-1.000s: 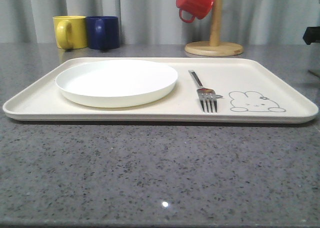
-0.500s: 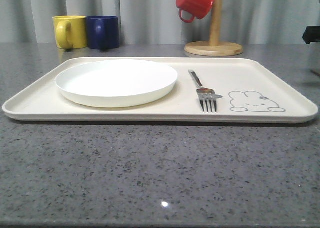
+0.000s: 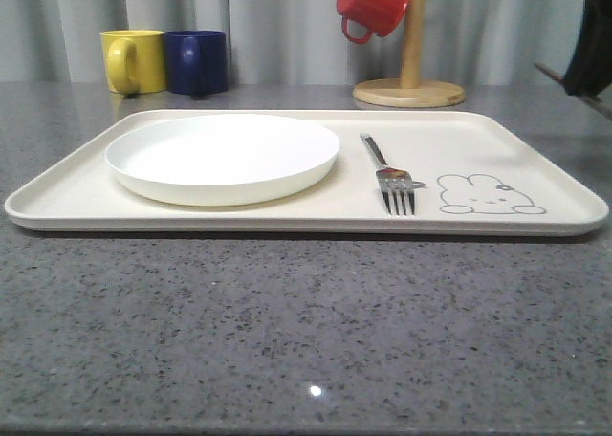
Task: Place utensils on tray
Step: 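Place the chopsticks on the tray next to the fork and release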
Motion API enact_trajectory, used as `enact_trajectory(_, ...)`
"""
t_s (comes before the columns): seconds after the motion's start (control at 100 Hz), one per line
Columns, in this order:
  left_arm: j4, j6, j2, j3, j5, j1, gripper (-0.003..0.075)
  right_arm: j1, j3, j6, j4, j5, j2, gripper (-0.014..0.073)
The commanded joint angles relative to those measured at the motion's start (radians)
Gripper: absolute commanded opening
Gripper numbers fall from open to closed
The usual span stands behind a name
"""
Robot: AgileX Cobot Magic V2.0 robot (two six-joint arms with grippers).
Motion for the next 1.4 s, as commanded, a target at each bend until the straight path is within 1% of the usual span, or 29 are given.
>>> enact_trajectory(0.0, -0.006, -0.004, 0.007, -0.028, -0.073, 0.001, -0.0018, 0.061, -0.032, 0.037, 0.015, -0.061, -0.04, -0.0036)
enact_trajectory(0.16, -0.006, -0.004, 0.007, -0.028, -0.073, 0.001, -0.0018, 0.156, -0.032, 0.11, 0.014, -0.14, -0.02, -0.0036)
enact_trajectory(0.33, -0.006, -0.004, 0.007, -0.028, -0.073, 0.001, -0.0018, 0.211, -0.032, 0.152, 0.011, -0.174, 0.032, -0.0036)
enact_trajectory(0.59, -0.006, -0.004, 0.007, -0.028, -0.073, 0.001, -0.0018, 0.219, -0.032, 0.196, 0.01, -0.195, 0.092, -0.0036)
enact_trajectory(1.03, -0.006, -0.004, 0.007, -0.028, -0.073, 0.001, -0.0018, 0.219, -0.03, 0.196, 0.011, -0.187, 0.133, -0.0029)
enact_trajectory(1.1, -0.006, -0.004, 0.007, -0.028, -0.073, 0.001, -0.0018, 0.219, -0.03, 0.196, 0.011, -0.187, 0.133, 0.0004)
enact_trajectory(1.29, -0.006, -0.004, 0.007, -0.028, -0.073, 0.001, -0.0018, 0.219, -0.03, 0.196, 0.011, -0.187, 0.133, 0.0179)
enact_trajectory(1.39, -0.006, -0.004, 0.007, -0.028, -0.073, 0.001, -0.0018, 0.219, -0.03, 0.196, 0.011, -0.187, 0.133, 0.0246)
